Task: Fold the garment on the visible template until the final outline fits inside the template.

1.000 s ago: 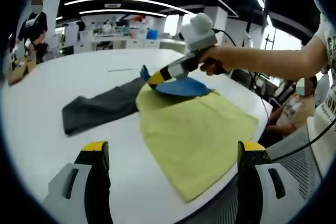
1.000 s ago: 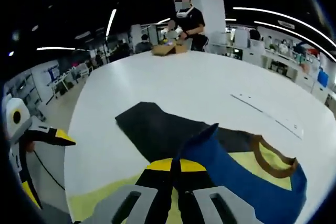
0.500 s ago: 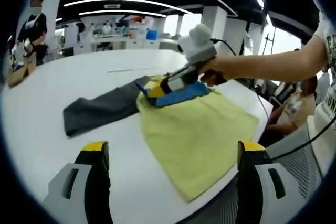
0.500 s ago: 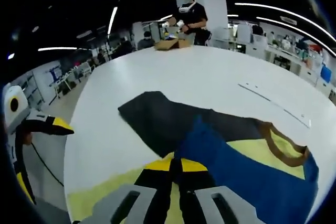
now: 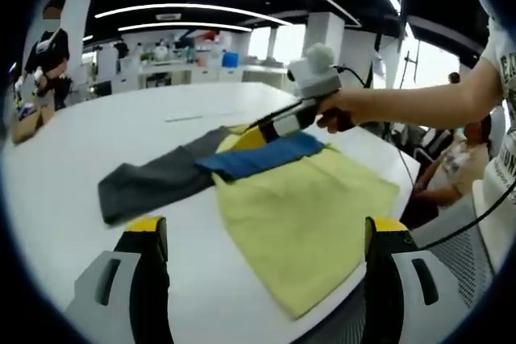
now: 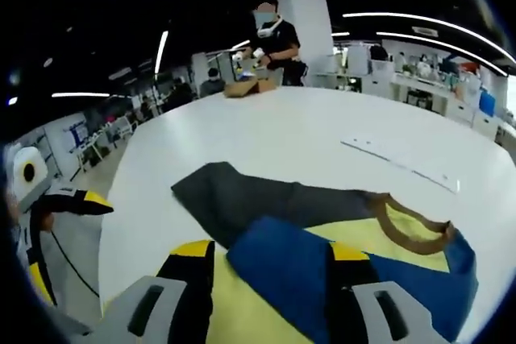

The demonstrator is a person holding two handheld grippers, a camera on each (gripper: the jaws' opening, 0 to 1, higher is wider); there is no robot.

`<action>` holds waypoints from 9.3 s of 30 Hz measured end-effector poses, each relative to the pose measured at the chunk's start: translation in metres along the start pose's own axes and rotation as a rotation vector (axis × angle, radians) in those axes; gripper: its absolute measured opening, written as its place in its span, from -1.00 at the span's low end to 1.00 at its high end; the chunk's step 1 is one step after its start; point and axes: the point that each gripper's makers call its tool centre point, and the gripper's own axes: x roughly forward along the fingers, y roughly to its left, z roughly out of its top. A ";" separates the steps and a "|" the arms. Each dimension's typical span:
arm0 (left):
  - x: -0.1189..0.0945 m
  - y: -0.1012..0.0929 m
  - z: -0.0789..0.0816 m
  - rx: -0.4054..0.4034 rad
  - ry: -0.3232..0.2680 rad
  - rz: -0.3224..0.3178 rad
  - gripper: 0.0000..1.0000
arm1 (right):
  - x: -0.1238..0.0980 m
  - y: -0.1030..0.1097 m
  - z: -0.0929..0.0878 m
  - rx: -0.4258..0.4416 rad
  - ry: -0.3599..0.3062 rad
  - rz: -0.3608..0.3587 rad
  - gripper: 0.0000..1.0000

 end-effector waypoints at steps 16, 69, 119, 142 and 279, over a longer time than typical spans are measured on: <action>0.014 0.000 0.036 0.030 -0.036 -0.031 0.98 | -0.056 -0.044 -0.010 -0.009 -0.018 -0.068 0.60; 0.207 -0.069 0.135 0.205 -0.023 -0.391 0.72 | -0.158 -0.129 -0.109 -0.076 0.034 -0.258 -0.13; 0.388 -0.101 0.109 0.256 0.142 -0.443 -0.40 | -0.139 -0.127 -0.127 -0.139 0.036 -0.256 -0.74; 0.412 -0.107 0.100 0.417 0.231 -0.463 -0.86 | -0.133 -0.127 -0.135 -0.191 0.073 -0.278 -0.76; 0.167 0.027 0.161 0.162 -0.113 -0.117 0.98 | -0.197 -0.059 -0.042 0.092 -0.156 -0.101 0.98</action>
